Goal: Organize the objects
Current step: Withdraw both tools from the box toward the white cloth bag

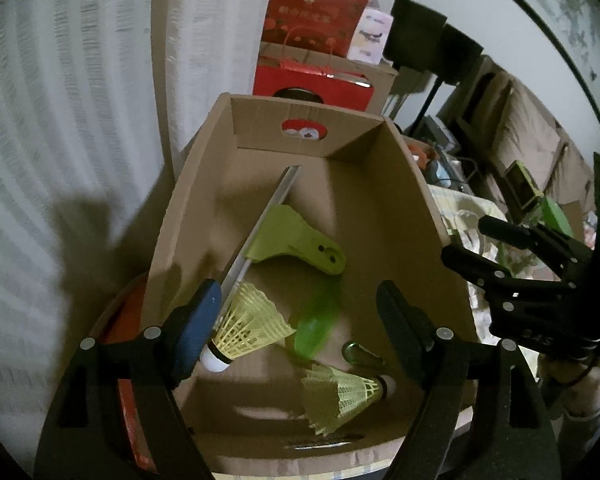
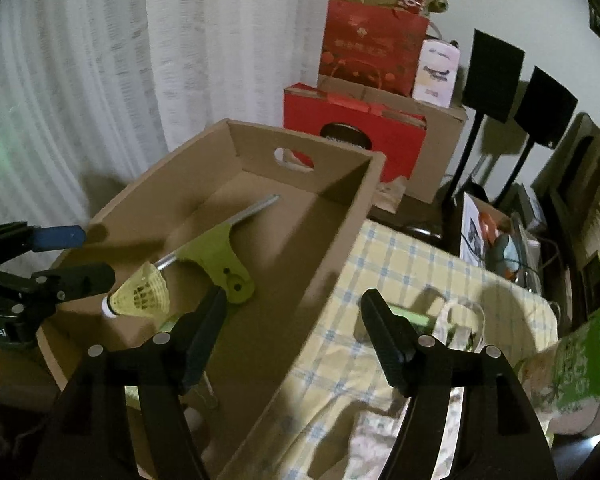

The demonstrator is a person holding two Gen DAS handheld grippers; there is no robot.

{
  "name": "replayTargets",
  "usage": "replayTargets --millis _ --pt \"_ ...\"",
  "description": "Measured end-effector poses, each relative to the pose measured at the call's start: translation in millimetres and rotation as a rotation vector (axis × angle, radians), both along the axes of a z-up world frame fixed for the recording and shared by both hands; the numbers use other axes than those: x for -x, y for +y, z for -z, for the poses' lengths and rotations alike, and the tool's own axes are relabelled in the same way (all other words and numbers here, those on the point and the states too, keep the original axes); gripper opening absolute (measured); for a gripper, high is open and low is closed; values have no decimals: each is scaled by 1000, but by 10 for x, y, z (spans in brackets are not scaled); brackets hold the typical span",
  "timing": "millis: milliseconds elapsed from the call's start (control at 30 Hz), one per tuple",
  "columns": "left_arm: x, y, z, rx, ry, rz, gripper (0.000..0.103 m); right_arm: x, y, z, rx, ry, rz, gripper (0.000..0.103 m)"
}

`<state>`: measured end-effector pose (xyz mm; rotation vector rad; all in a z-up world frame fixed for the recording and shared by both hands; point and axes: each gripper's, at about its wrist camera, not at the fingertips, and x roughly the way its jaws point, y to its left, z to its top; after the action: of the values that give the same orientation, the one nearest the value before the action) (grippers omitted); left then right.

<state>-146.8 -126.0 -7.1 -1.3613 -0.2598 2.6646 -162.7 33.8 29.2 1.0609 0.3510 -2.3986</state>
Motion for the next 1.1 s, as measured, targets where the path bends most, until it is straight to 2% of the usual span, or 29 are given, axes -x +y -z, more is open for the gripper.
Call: replayTargets --millis 200,267,333,400,500,533,833,1100 --pt "-79 107 -17 17 20 -2 78 -86 159 -53 10 10 37 75" --pt "-99 149 -25 20 25 0 87 -115 228 -82 21 11 51 77" --pt "-119 191 -39 9 31 4 91 -133 288 -104 29 12 62 81" --pt "-139 231 -53 7 28 8 93 -159 350 -118 41 8 67 90" --pt "-178 319 -72 18 29 23 95 -182 450 -118 63 -11 72 99" --pt "-191 349 -77 21 30 28 99 -196 497 -121 71 -15 82 102" --pt "-284 583 -120 24 43 58 103 -309 779 -149 97 -12 130 102" --pt "-371 806 -158 17 59 95 103 -440 1056 -124 72 7 176 102"
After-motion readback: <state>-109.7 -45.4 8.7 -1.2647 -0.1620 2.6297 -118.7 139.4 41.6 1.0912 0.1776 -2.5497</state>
